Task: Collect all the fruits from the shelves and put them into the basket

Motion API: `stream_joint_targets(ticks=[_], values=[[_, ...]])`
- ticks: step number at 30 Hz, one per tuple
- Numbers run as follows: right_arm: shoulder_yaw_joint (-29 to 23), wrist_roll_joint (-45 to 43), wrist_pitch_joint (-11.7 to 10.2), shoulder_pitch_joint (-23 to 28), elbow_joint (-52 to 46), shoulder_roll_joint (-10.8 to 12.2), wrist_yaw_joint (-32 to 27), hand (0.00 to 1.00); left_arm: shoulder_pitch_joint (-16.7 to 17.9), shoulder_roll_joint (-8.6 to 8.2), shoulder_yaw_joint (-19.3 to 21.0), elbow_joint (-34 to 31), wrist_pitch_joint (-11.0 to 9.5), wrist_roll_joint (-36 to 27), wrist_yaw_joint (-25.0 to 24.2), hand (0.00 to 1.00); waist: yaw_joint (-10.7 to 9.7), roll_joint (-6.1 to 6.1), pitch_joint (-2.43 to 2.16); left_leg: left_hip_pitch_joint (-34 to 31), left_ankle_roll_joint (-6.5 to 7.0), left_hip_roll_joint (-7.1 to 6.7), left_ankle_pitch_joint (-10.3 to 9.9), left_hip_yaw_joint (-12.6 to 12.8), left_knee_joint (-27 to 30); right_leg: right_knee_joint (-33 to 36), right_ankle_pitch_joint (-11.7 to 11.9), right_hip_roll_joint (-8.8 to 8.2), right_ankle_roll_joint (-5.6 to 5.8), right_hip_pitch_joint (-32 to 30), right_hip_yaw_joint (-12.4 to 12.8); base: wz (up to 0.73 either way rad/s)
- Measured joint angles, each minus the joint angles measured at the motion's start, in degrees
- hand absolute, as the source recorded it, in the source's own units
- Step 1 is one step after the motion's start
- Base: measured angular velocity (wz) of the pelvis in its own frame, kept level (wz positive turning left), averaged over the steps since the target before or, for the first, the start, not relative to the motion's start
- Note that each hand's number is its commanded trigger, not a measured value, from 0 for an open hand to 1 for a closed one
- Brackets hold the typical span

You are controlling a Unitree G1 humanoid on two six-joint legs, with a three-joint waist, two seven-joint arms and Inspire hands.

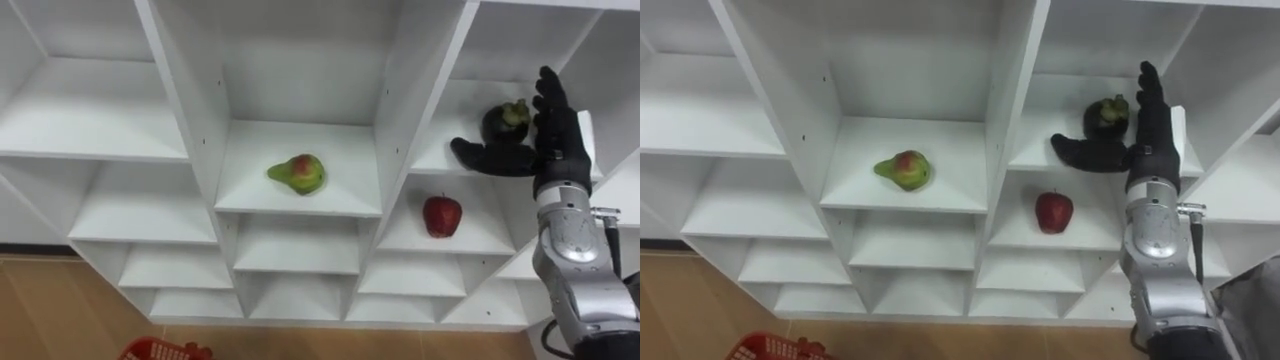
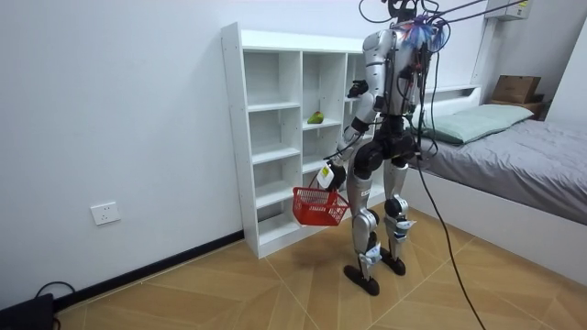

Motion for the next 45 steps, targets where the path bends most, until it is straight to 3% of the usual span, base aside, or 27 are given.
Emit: stream_joint_targets(ticks=[10,24,27,35,36,38,39,45], values=[[0.5,1.8,0.3,-0.7,3.3,-0.8,1.6,0.0,0.1,0.05,0.0,-1.3,0.6,-0.2,-1.0,1.0,1.0,-0.44,0.15,0.7,0.03,-0.07,0.0,-0.5,0.1,0.0,0.0,-0.12,0.02,1.0,-0.4,0.02],[0.4,0.3,-0.2,-1.7,7.2,-1.0,3.7,0.0,0.7,0.0,0.0,-1.4,1.9,-0.1,-1.1,1.0,0.9,-0.52,-0.25,0.8,0.02,-0.13,0.0,-1.2,0.4,0.0,0.0,-0.13,0.01,1.7,-1.0,0.02],[0.5,-0.6,-1.4,-1.6,9.7,-1.0,4.2,0.0,0.7,0.0,0.0,-1.4,1.9,-0.3,-0.9,1.0,0.8,-0.47,-0.53,1.1,0.02,-0.16,0.0,-1.4,0.4,0.0,0.0,-0.13,0.01,2.1,-1.1,0.01],[0.4,-2.7,-2.4,-1.7,12.5,-1.0,4.4,0.0,0.9,-0.12,0.0,-0.4,1.9,-0.3,0.7,1.0,1.3,-0.59,-0.55,1.8,0.01,-0.22,0.0,-2.0,0.2,0.0,0.0,-0.13,0.02,3.1,-1.1,0.02],[0.4,-2.7,-2.4,-1.7,12.6,-1.0,4.4,0.42,0.9,-0.12,0.0,-0.2,1.9,-0.2,0.7,1.0,1.3,-0.59,-0.55,1.8,0.01,-0.22,0.0,-2.0,0.3,0.0,0.0,-0.13,0.02,3.1,-1.1,0.0],[0.4,-3.9,-2.7,-1.7,13.0,-1.0,4.5,0.96,1.0,-0.12,0.0,0.1,1.9,-0.2,0.8,1.0,1.3,-0.6,-0.55,1.8,0.01,-0.23,0.0,-2.0,0.3,0.0,0.0,-0.15,0.01,3.1,-1.1,0.0],[0.4,-4.3,-2.8,-1.7,13.0,-1.0,4.5,1.0,1.0,-0.11,0.0,0.1,1.9,-0.2,0.8,1.0,1.3,-0.6,-0.55,1.8,0.02,-0.24,0.0,-2.0,0.3,0.0,0.0,-0.16,0.01,3.1,-1.1,0.0],[-0.7,-4.5,-3.6,-1.4,13.4,-1.3,3.8,1.0,1.0,-0.06,0.0,0.0,1.9,-0.3,1.0,1.0,1.1,-0.59,-0.55,1.9,0.01,-0.22,0.0,-2.0,0.3,-0.1,0.0,-0.12,0.01,3.3,-1.3,0.0]])
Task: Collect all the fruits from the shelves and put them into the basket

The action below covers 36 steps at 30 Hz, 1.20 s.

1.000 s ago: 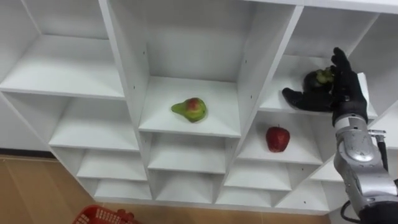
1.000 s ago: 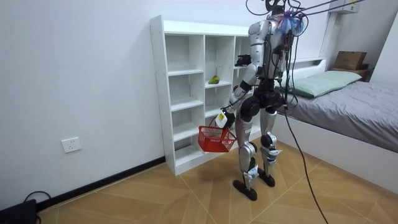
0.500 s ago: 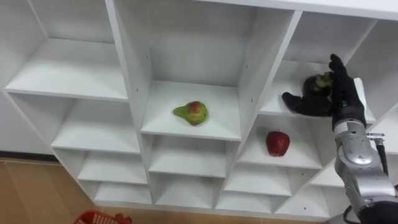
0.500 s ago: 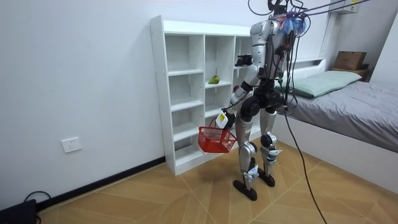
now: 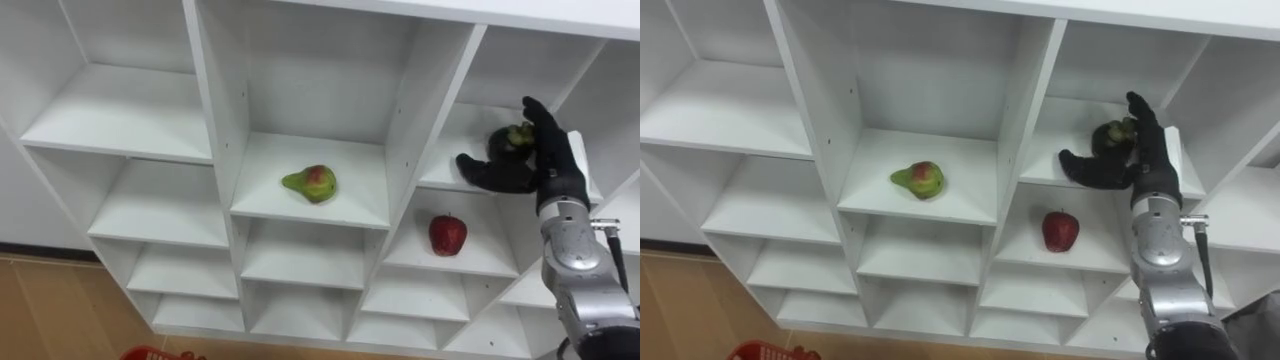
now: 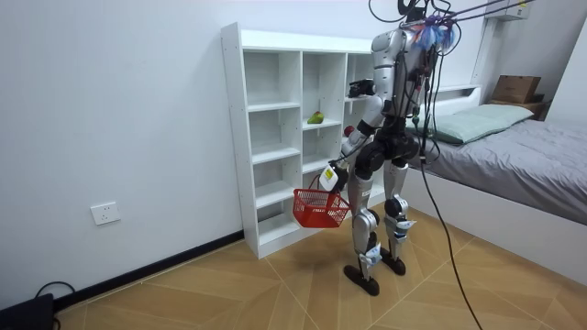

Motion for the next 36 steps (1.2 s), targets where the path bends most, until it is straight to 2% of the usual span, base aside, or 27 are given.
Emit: stream_joint_targets(ticks=[6,18,22,31,36], values=[[-0.3,0.0,-1.2,1.2,0.4,-0.3,-0.3,1.0,-0.2,0.0,0.0,0.0,0.0,0.0,1.4,1.0,-0.2,-0.01,-0.02,1.0,-0.08,0.15,-0.1,0.1,-0.1,0.0,0.0,0.14,0.01,0.8,-0.1,0.0],[-1.8,0.0,-1.5,0.5,2.3,0.4,-0.2,1.0,-0.4,-0.01,-0.1,0.5,0.0,0.0,1.7,1.0,0.0,0.08,-0.04,0.8,-0.24,0.33,-0.2,0.0,0.0,0.0,0.0,0.35,0.0,0.8,-0.2,0.0],[-2.0,0.0,-1.5,0.2,2.0,0.5,-0.2,1.0,-0.4,0.01,-0.1,0.6,0.0,-0.1,1.9,1.0,0.0,0.42,-0.23,0.5,-0.24,0.32,-0.2,0.0,0.0,-0.1,0.0,0.37,0.0,0.6,-0.2,0.0],[-1.9,-2.4,-1.6,0.7,0.0,1.4,-1.6,1.0,-0.5,0.0,-0.1,1.6,-0.1,-1.0,1.9,1.0,-0.2,0.41,-0.22,0.6,-0.25,0.34,-0.2,0.1,-0.2,-0.1,0.0,0.4,0.0,0.6,-0.1,0.0],[-1.7,-3.6,-1.5,2.2,-2.4,1.6,-2.0,1.0,-1.8,-0.31,-0.1,2.3,-0.1,-1.0,1.7,1.0,0.0,0.49,-0.21,0.5,-0.25,0.35,-0.2,0.2,-0.2,-0.1,0.0,0.39,0.0,0.3,0.0,-0.01]])
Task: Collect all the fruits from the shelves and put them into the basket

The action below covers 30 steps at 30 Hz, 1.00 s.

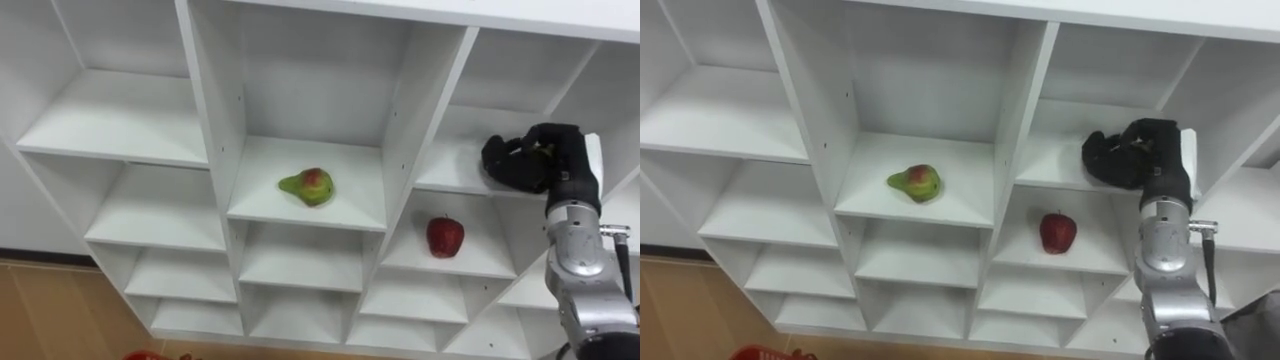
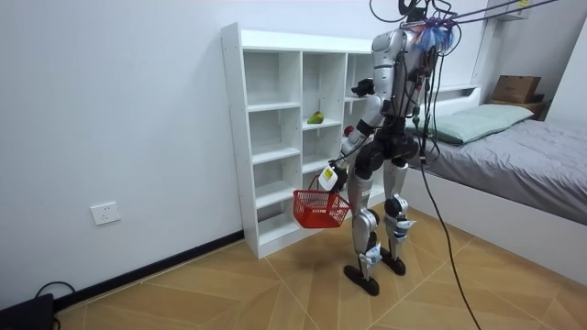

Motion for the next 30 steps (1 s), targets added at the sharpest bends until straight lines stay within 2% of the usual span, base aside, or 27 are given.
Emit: stream_joint_targets(ticks=[4,7,12,15,19,20,23,24,25,26,27,30], values=[[0.3,1.0,0.0,2.0,-3.6,0.9,0.1,1.0,-0.7,-0.14,-0.1,-0.3,-0.3,-0.1,0.2,1.0,0.0,0.43,-0.01,0.3,0.0,0.1,0.0,1.0,0.0,0.0,0.0,0.05,-0.01,-0.2,0.4,-0.09],[0.8,1.3,-0.2,5.9,-10.1,1.3,0.7,1.0,-0.2,-0.07,-0.9,-2.0,-1.5,-1.2,0.6,1.0,-0.1,0.96,0.07,-0.1,0.01,0.1,0.0,1.3,-0.1,0.1,0.0,0.05,-0.01,-0.8,0.9,-0.08],[2.6,5.5,0.5,10.1,-18.6,1.6,4.1,1.0,-0.4,-0.07,-2.2,-4.1,-3.1,-0.8,0.4,1.0,-0.4,1.82,-0.15,-0.6,0.01,0.15,0.0,1.9,-0.3,0.1,0.0,0.2,-0.04,-1.8,2.0,-0.1],[4.1,9.0,0.7,11.9,-21.9,2.0,7.3,1.0,-0.5,-0.06,-2.2,-4.0,-3.6,-1.1,0.2,1.0,-1.0,1.96,-0.14,-0.6,0.0,0.25,0.0,2.6,-0.5,0.1,0.0,0.33,-0.05,-2.0,2.9,-0.09],[8.0,13.1,0.8,15.0,-26.8,2.5,14.4,1.0,-1.1,-0.15,-2.8,-3.5,-3.9,-1.1,-0.2,1.0,-1.4,1.92,0.08,-1.1,0.01,0.26,0.0,3.0,-0.6,0.4,0.1,0.3,-0.1,-3.1,3.1,-0.07],[8.8,13.3,1.3,15.5,-27.1,2.5,15.7,1.0,-1.2,-0.16,-2.9,-3.5,-4.0,-1.1,-0.3,1.0,-1.4,1.85,0.07,-1.4,0.01,0.25,0.0,3.0,-0.6,0.5,0.1,0.29,-0.1,-3.3,3.2,0.0],[12.4,13.6,4.9,18.1,-29.0,3.5,23.2,1.0,-1.8,-0.22,-4.4,-3.5,-4.3,-1.2,-1.5,1.0,-1.3,1.9,0.2,-2.7,0.07,0.17,0.0,3.2,-0.2,1.2,0.1,0.13,-0.11,-4.8,3.3,0.0],[12.7,13.6,5.2,18.4,-29.3,3.6,24.3,1.0,-1.9,-0.31,-4.5,-3.5,-4.3,-1.2,-1.8,1.0,-1.3,1.97,0.3,-2.7,0.11,0.15,0.0,3.2,-0.2,1.1,0.1,0.11,-0.11,-4.9,3.3,0.0],[13.1,13.6,5.2,19.0,-29.8,3.6,26.4,1.0,-1.9,-0.65,-4.5,-3.5,-4.3,-1.2,-2.6,1.0,-1.3,2.48,0.62,-2.8,0.2,0.1,-0.1,3.2,-0.2,1.1,0.1,0.07,-0.11,-4.9,3.3,0.0],[13.1,13.6,5.2,19.2,-30.0,3.6,27.9,1.0,-2.0,-0.91,-4.5,-3.6,-4.3,-1.2,-3.1,1.0,-1.3,2.88,0.57,-3.0,0.23,0.09,-0.1,3.3,-0.2,1.1,0.1,0.05,-0.11,-5.2,3.3,0.0],[13.1,13.6,5.2,19.3,-30.1,3.6,28.5,1.0,-2.0,-0.93,-4.5,-3.6,-4.3,-1.2,-3.4,1.0,-1.3,2.99,0.42,-3.3,0.23,0.1,-0.1,3.4,-0.2,1.2,0.1,0.06,-0.1,-5.6,3.4,-0.04],[13.1,13.9,5.7,19.8,-31.5,3.5,31.2,1.0,-2.4,-0.93,-4.3,-3.6,-4.4,-1.2,-4.1,1.0,-1.1,3.08,0.37,-3.6,0.17,0.3,0.0,3.8,-0.1,1.2,0.1,0.16,-0.11,-6.1,3.4,-0.04]])
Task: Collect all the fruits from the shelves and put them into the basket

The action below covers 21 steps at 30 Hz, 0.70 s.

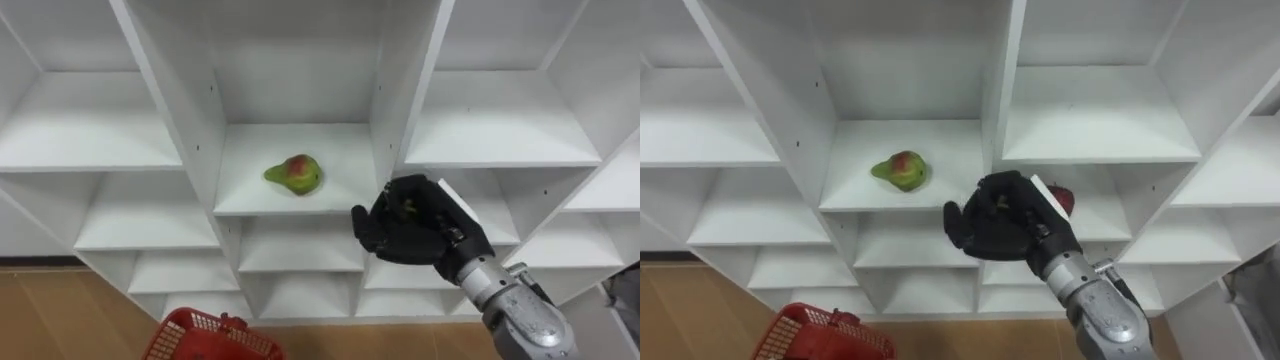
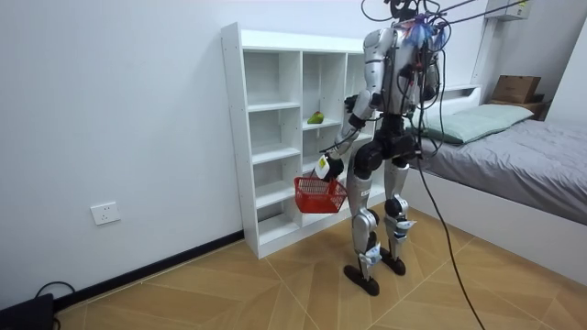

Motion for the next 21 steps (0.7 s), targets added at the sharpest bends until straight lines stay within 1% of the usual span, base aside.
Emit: stream_joint_targets(ticks=[3,5,6,7,9,10,11,14,16,18,19,21], values=[[1.0,0.9,0.0,0.2,0.1,0.0,2.2,1.0,0.0,0.02,-0.1,0.0,-0.4,-0.1,-0.9,1.0,0.0,-0.58,-0.17,0.0,-0.01,0.06,0.0,0.4,0.1,0.0,0.0,-0.01,-0.01,-0.2,0.0,-0.06],[2.0,0.9,0.0,0.7,0.1,0.1,3.7,1.0,-0.1,0.01,-0.1,0.0,-0.6,-0.3,-1.0,1.0,0.0,-1.55,-0.27,0.0,-0.01,0.05,0.0,0.5,0.1,0.0,0.0,-0.02,-0.01,-0.2,0.0,0.0],[2.2,0.9,0.0,0.8,0.2,0.2,4.0,1.0,-0.3,0.01,-0.1,0.0,-0.6,-0.3,-1.0,1.0,0.0,-1.85,-0.18,0.0,-0.01,0.05,0.0,0.5,0.1,0.0,0.0,-0.03,-0.01,-0.2,0.0,0.0],[2.6,0.9,0.1,0.9,0.6,0.6,4.5,1.0,-0.7,0.03,-0.4,-0.1,-0.6,-0.3,-1.0,1.0,0.0,-2.34,0.02,-0.1,-0.01,0.05,0.0,0.5,0.2,0.0,0.0,-0.05,-0.02,-0.2,0.0,0.0],[3.4,0.9,0.1,0.9,2.2,1.4,5.0,1.0,-1.1,0.01,-1.4,-1.0,-0.6,-0.3,-1.0,1.0,0.0,-2.75,0.21,-0.4,0.01,0.04,0.0,0.4,0.5,0.1,0.1,-0.1,-0.1,-0.5,0.0,0.0],[3.6,1.2,0.7,0.9,3.5,2.1,5.1,1.0,-1.8,0.01,-2.4,-1.0,-0.6,-0.4,-1.0,1.0,0.0,-2.96,0.33,-0.6,0.07,0.02,-0.1,0.3,0.7,0.1,0.1,-0.12,-0.12,-0.5,-0.1,0.04],[3.8,1.4,1.2,0.9,4.6,2.5,5.1,1.0,-2.6,-0.03,-3.5,-1.0,-0.6,-0.6,-0.9,1.0,0.0,-2.92,0.38,-1.0,0.16,0.03,-0.1,0.3,1.0,0.1,0.2,-0.12,-0.1,-0.6,-0.1,0.03],[4.1,2.2,1.1,0.8,6.5,2.6,5.2,1.0,-3.5,-0.28,-4.7,-1.0,-0.8,-2.0,-0.8,1.0,0.0,-2.39,0.6,-1.2,0.23,0.04,-0.2,0.3,1.1,0.1,0.5,-0.11,-0.12,-0.6,0.0,0.0],[4.3,4.2,1.1,0.2,10.1,2.9,5.1,1.0,-3.7,-0.35,-4.7,-1.0,-0.8,-2.1,-0.7,1.0,0.0,-2.16,0.56,-1.3,0.22,0.09,-0.2,0.3,1.2,0.2,0.5,-0.07,-0.14,-0.7,0.0,0.0],[4.4,4.4,1.1,-0.4,13.5,3.1,4.8,1.0,-4.2,-0.62,-4.7,-1.2,-0.8,-2.1,-0.3,1.0,-0.1,-2.06,0.29,-2.8,0.23,0.13,-0.2,0.0,1.8,1.1,0.5,-0.16,-0.15,-2.3,-0.2,0.02],[4.7,4.4,1.1,-1.2,15.7,3.7,4.6,1.0,-4.9,-0.77,-5.1,-1.5,-0.8,-2.1,-0.1,1.0,-0.1,-1.83,0.32,-4.1,0.24,0.1,-0.2,-0.2,2.4,1.3,0.6,-0.19,-0.25,-3.2,-0.3,0.06],[5.6,4.4,1.2,-2.6,19.3,3.9,4.4,1.0,-6.0,-1.04,-6.1,-1.5,-0.8,-2.1,0.0,1.0,-0.2,-1.22,0.63,-5.4,0.26,0.09,-0.2,-0.5,3.3,1.9,0.6,-0.26,-0.31,-4.6,-0.4,0.08]])
